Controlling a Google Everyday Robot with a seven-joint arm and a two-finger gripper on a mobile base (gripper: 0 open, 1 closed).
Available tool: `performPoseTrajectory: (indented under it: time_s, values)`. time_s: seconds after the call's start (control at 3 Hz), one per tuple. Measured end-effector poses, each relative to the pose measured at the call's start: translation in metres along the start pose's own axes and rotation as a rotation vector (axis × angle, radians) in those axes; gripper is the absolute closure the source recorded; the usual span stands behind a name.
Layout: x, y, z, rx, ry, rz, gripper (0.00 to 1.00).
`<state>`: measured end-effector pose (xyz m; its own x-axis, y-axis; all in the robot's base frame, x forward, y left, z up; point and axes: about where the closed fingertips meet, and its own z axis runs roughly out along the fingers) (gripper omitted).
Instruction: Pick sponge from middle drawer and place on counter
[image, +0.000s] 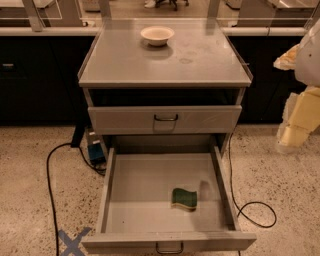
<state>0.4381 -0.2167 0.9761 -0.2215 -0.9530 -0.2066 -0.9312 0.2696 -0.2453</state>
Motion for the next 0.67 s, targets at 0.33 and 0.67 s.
performPoseTrajectory:
  time_s: [0.33, 0.67]
  values:
    - [0.0, 0.0, 0.0, 0.0, 0.0, 0.0, 0.0]
    - [0.004, 0.012, 0.031, -0.044, -0.039, 0.032, 0.0]
